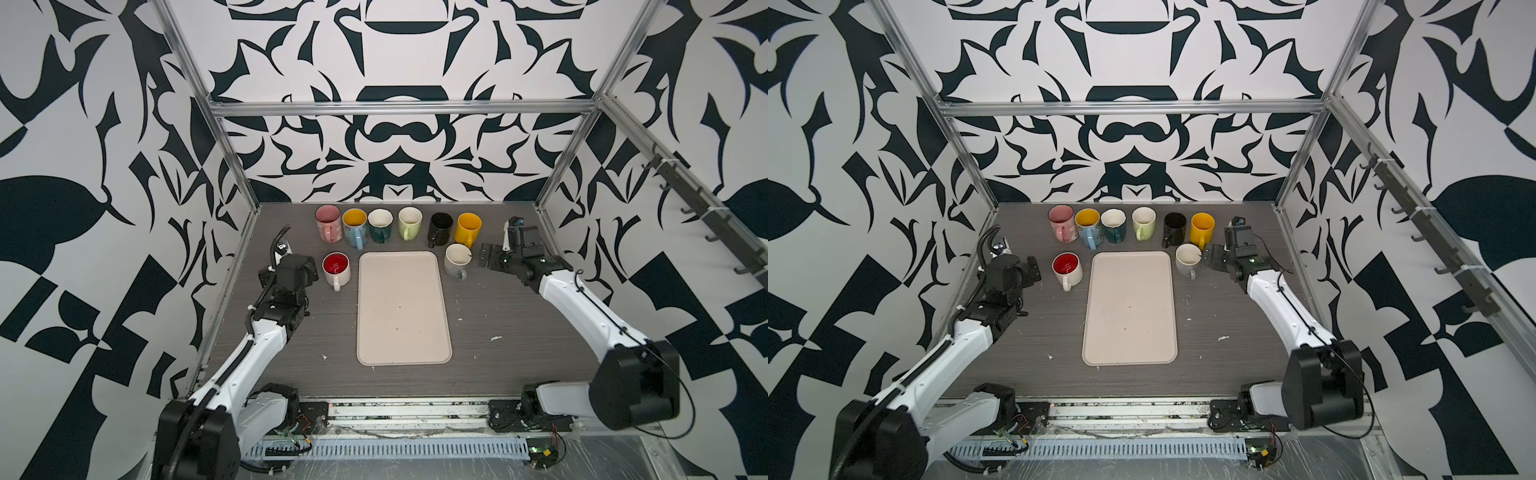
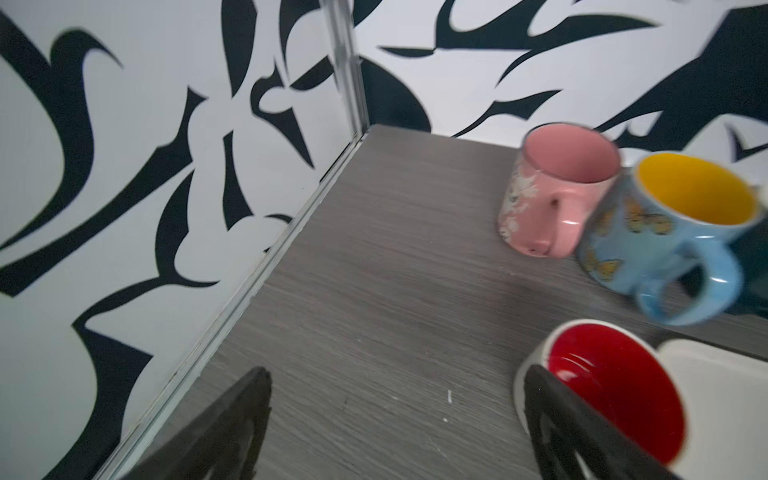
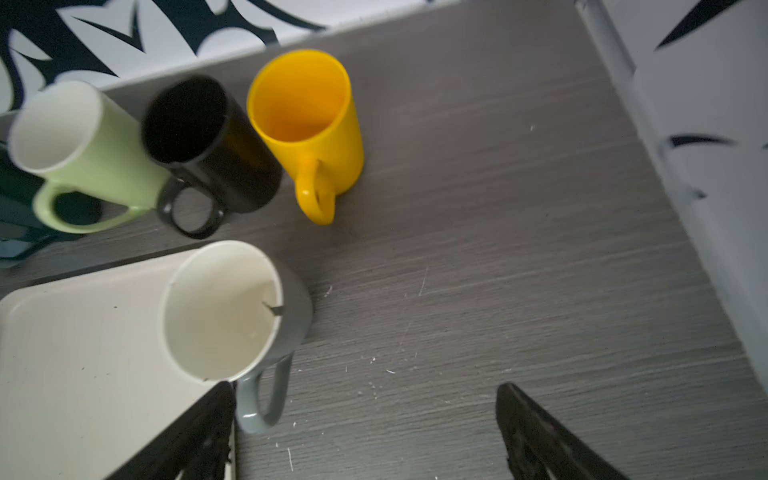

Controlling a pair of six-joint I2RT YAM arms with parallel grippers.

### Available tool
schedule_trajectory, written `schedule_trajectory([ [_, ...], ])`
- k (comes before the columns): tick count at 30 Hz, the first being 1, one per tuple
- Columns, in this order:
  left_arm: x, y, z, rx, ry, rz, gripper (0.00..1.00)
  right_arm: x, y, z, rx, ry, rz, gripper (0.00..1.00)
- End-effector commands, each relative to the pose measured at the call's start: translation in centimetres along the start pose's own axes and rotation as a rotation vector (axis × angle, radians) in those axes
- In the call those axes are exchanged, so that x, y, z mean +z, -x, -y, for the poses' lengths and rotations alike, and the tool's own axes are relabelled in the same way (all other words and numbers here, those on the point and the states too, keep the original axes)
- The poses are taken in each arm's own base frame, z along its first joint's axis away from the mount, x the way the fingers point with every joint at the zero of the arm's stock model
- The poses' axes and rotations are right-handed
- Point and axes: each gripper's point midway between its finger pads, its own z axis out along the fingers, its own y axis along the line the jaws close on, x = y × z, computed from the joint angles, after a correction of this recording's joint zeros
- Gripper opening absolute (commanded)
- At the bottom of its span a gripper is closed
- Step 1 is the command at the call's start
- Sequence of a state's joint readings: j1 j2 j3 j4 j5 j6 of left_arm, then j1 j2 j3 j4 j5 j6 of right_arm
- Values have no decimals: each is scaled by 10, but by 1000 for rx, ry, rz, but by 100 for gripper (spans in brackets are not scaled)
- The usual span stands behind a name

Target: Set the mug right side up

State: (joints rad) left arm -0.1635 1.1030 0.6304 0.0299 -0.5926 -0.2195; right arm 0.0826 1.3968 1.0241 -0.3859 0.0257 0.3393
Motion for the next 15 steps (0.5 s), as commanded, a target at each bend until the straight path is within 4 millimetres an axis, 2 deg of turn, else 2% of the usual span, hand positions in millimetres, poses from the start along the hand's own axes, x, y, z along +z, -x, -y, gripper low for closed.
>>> schedule_trajectory([
  [1, 25, -7, -16, -127, -2, -66, 100, 11, 5, 6, 127, 80, -73, 100],
  [8, 48, -22, -33, -187, 22, 0, 100, 49, -5, 59, 71, -137, -48, 100],
  [15, 92, -53, -40, -164, 55, -72, 100, 76, -11, 83, 14, -248, -17, 100],
])
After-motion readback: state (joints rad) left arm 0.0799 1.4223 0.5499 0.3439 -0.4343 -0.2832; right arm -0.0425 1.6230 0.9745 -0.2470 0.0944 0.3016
